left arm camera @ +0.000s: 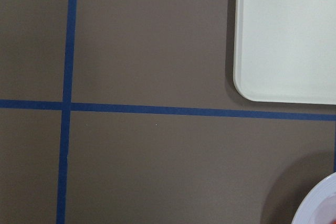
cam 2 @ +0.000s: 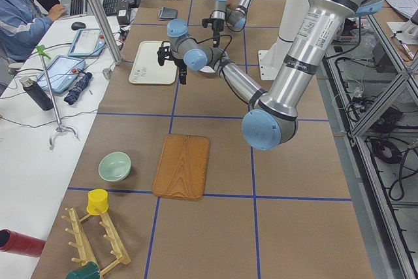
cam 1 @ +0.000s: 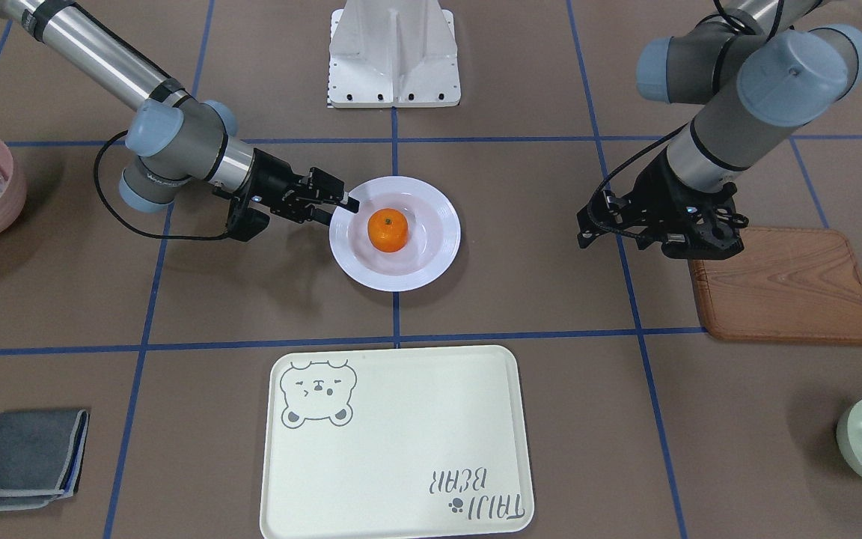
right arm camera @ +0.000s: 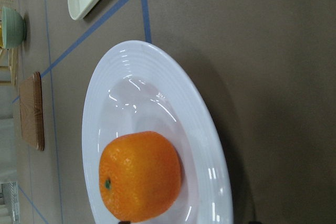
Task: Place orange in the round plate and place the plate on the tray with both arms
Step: 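Withdraw the left arm while the right gripper reaches to the plate rim, then grip the white plate rim with the right gripper and lift it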
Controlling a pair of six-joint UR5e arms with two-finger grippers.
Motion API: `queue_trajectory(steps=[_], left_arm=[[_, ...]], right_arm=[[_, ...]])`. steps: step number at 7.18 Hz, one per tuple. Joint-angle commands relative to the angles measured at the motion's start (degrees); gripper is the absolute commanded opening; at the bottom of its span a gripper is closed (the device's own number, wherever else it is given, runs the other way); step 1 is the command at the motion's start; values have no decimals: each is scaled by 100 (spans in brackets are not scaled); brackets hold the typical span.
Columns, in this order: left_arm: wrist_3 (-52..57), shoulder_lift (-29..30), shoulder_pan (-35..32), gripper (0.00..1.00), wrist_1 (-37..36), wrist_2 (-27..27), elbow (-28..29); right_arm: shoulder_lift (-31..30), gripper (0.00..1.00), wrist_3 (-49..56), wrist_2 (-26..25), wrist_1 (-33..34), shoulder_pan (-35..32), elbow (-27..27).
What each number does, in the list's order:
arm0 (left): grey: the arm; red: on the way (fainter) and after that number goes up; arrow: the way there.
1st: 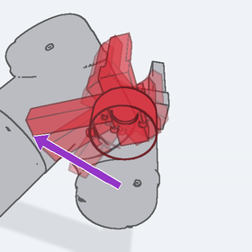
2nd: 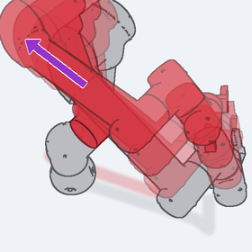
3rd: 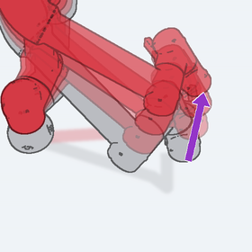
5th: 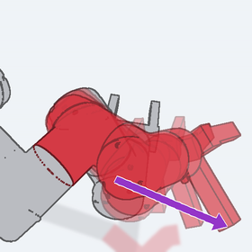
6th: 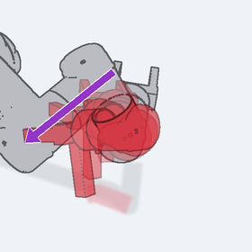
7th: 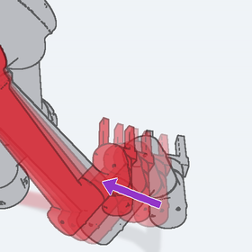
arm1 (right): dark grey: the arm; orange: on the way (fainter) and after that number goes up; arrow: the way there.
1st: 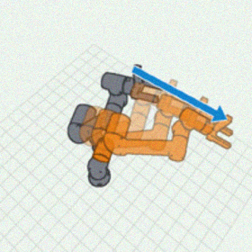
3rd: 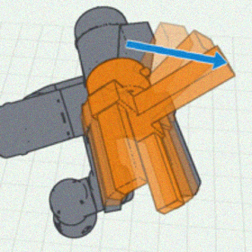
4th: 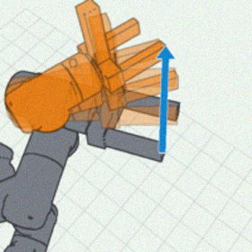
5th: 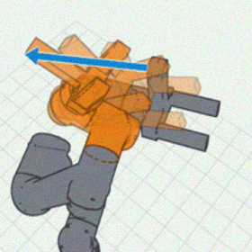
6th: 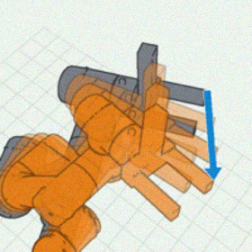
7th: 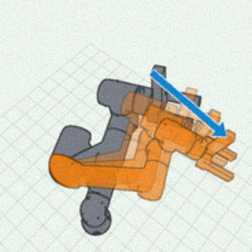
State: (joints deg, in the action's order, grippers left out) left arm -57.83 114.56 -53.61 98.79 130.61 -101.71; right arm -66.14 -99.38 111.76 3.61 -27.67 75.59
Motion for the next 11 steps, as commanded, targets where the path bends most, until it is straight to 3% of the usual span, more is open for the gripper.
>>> queue_trajectory(steps=[1, 2, 4, 6, 11], left_arm=[[0, -30, -9, 98, 0, 0, -7], [0, -39, -9, 98, 0, 0, -16], [0, -92, -9, 98, 0, 0, -69], [0, -101, -9, 98, 0, -9, -77], [0, -109, -61, 98, 0, -9, -104]], right_arm=[[75, 47, -187, -223, -18, 121, -18], [101, 36, -213, -355, -18, 173, -27], [101, 3, -336, -392, -18, 191, -27], [189, 0, -467, -409, -44, 191, 8], [207, 0, -1372, -1566, -1265, 174, -9]])
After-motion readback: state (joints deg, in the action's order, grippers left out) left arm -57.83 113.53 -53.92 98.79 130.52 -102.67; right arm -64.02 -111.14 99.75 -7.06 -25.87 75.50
